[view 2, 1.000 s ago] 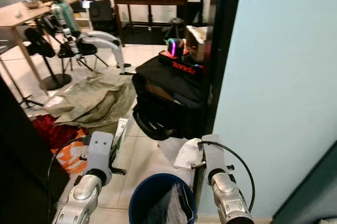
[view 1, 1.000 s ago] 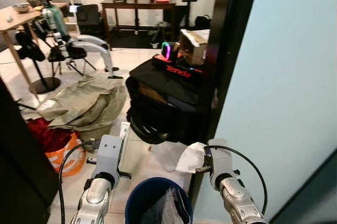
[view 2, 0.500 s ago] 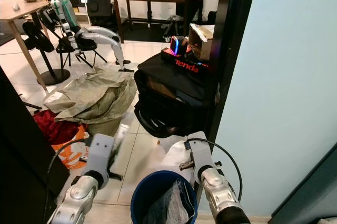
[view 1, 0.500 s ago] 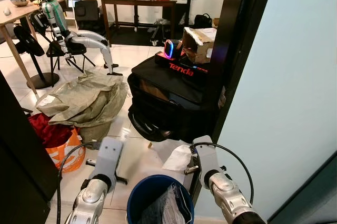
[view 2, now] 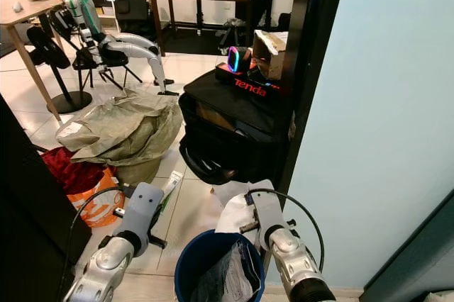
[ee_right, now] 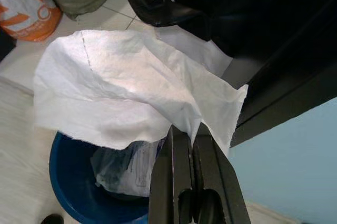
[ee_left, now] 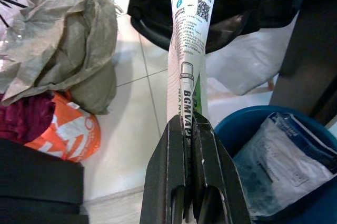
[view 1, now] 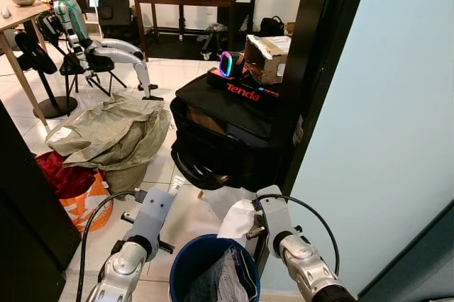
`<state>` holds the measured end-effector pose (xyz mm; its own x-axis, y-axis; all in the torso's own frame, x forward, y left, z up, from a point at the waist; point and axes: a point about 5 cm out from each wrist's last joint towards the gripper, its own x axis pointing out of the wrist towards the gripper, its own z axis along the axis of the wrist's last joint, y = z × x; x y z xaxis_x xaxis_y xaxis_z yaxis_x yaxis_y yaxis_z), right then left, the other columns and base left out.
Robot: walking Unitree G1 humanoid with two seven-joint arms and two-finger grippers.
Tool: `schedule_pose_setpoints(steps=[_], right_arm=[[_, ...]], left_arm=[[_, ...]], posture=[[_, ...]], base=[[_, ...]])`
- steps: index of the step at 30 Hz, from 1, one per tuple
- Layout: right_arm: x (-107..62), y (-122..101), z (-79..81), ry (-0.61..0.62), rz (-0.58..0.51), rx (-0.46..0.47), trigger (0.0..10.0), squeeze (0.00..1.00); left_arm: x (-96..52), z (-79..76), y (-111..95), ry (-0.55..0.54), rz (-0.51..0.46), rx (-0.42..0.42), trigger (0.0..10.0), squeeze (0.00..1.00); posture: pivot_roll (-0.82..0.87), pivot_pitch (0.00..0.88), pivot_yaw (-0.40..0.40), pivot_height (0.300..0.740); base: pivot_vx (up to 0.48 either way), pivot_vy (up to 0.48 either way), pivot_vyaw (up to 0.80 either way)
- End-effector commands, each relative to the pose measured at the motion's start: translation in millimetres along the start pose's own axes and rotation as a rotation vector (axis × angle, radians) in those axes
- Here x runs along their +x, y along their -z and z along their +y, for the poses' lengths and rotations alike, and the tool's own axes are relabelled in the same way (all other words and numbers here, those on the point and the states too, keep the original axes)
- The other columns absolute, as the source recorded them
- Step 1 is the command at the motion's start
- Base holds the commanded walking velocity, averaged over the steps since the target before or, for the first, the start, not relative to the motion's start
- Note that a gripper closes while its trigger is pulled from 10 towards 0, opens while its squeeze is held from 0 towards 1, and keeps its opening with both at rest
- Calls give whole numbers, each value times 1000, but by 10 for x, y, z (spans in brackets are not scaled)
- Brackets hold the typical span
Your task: Clean up the room
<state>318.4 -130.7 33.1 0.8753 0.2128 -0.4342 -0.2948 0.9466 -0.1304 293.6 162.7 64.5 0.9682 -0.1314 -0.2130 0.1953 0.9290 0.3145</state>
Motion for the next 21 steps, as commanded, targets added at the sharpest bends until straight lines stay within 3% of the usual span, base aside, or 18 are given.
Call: schedule_pose_setpoints(steps=[1, 14, 21], right_arm=[[1, 7, 6, -3, -3, 1, 10000, 0], [-2, 16, 10, -5, -6, 0, 10000, 0], [-1, 17, 9, -6, -6, -2, 10000, 0]], left_arm=[[-16, -9, 60, 21, 19, 30, 10000, 0], [-29, -20, 64, 28, 18, 31, 10000, 0], [-34, -24, 62, 34, 16, 34, 10000, 0]], posture=[[8, 58, -51, 666], [10, 52, -49, 619], [12, 58, -48, 619]], base=[[0, 0, 0], [0, 0, 0], [0, 0, 0]])
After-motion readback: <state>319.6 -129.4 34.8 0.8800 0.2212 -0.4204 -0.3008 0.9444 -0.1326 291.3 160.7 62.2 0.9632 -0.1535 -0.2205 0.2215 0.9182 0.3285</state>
